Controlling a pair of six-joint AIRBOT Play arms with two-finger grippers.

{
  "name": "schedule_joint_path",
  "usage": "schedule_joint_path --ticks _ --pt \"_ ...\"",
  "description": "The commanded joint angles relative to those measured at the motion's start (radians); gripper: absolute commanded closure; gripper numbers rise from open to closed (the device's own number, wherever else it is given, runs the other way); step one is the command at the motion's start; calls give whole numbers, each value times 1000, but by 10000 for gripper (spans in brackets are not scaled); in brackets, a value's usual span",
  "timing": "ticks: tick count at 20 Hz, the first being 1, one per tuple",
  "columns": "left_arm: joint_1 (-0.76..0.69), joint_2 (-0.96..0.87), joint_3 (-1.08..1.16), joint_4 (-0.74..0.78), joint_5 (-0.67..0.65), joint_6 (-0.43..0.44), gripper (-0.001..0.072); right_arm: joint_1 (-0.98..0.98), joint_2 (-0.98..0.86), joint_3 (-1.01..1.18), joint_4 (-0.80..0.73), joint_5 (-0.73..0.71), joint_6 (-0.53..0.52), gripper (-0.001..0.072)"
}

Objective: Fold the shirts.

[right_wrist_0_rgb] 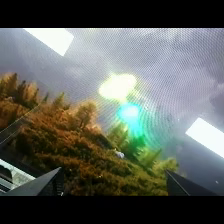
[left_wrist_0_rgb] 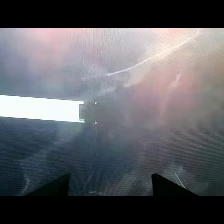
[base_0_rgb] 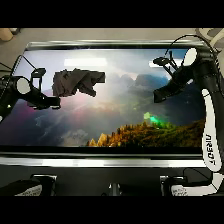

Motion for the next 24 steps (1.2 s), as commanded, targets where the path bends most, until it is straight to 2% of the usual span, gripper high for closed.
schedule_joint_path --ticks 1,15,20,24 --pt "1 0 0 0 0 0 78 0 -1 1 0 0 0 22" --pt "1 -1 0 0 1 0 78 0 -1 0 0 0 0 22" --pt "1 -24 -1 -7 95 0 78 0 -1 1 0 -11 0 22" --pt "2 -63 -1 -6 95 0 79 0 -1 0 -9 -106 0 22"
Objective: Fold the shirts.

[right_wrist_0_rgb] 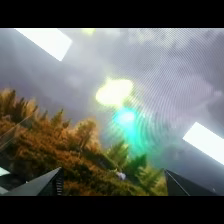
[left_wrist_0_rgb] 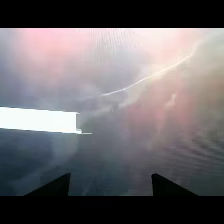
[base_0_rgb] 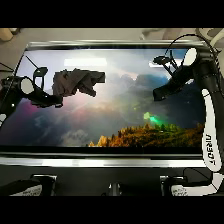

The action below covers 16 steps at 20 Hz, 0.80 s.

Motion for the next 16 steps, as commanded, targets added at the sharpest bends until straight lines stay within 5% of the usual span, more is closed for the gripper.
schedule_joint_path --ticks 1,7,11,13,16 --pt "3 -33 0 0 20 0 79 0 -1 0 -6 -86 0 22" --pt "-8 -121 0 -59 186 -1 100 0 -1 0 -12 -236 -4 23" --pt "-8 -163 0 -66 318 -179 71 0 -1 0 -25 -272 -7 23" --pt "-3 -180 25 -67 451 -166 22 0 -1 0 -27 -273 -7 23" --pt "66 -314 242 -85 363 -161 16 0 -1 0 -27 -271 -6 23"
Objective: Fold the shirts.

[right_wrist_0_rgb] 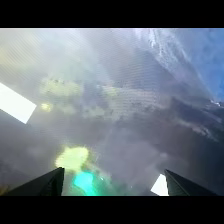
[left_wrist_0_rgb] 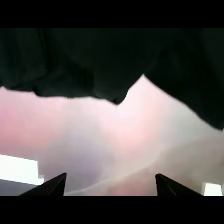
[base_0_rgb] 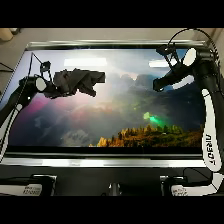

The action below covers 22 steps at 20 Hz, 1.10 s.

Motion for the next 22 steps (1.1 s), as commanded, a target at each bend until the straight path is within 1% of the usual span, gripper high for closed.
schedule_joint_path --ticks 1,3,6,7,9,10,11,12,13,14,17,18,19,20,22 --pt "71 -158 241 -50 -50 -11 15 0 -1 1 -2 -8 0 23" --pt "108 -279 403 -145 -115 -12 15 0 -1 1 2 5 0 23" --pt "115 -402 504 -254 -125 -12 16 0 -1 1 6 38 0 24" --pt "113 -431 507 -293 -117 -12 16 0 -1 1 6 47 0 43" --pt "108 -473 507 -330 -116 -12 21 0 -1 1 5 52 0 107" --pt "106 -485 507 -330 -130 -16 30 0 -1 1 5 52 0 106" --pt "107 -490 507 -330 -155 -16 156 0 -1 1 5 52 0 106" --pt "111 -488 509 -332 -175 -16 417 0 0 1 6 59 0 106" --pt "112 -479 520 -341 -195 -6 627 0 1 1 9 68 0 106" --pt "111 -464 541 -354 -198 47 666 0 6 2 9 74 0 106" --pt "71 -362 680 -417 -195 315 668 0 64 3 -8 40 -19 106" --pt "45 -296 715 -444 -193 385 668 0 93 11 -23 27 -27 105" --pt "15 -218 721 -458 -176 431 668 0 127 30 -41 11 -27 105" --pt "-19 -131 717 -457 -155 456 668 0 164 56 -66 -11 -27 105" --pt "-99 53 704 -457 -116 455 668 0 250 105 -117 -72 -27 103"
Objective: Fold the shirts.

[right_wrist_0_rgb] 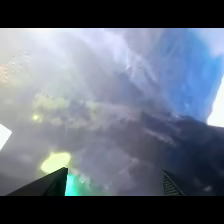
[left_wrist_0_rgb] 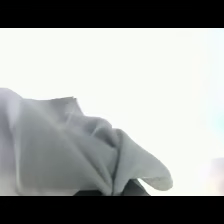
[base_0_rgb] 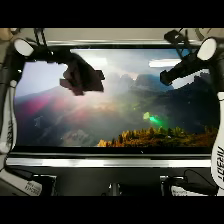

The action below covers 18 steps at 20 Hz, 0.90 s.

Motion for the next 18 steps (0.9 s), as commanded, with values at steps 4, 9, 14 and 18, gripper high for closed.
schedule_joint_path --ticks 4,9,14,18 --pt "-265 458 13 -26 151 100 668 0 320 106 -123 -257 -6 104" --pt "-422 545 -135 -22 119 27 668 0 510 106 -123 -218 -6 107" --pt "-522 523 -679 -23 272 -106 667 0 381 99 -187 177 -13 108" --pt "-536 502 -1068 -26 331 -215 666 0 173 -46 -60 280 -5 113"
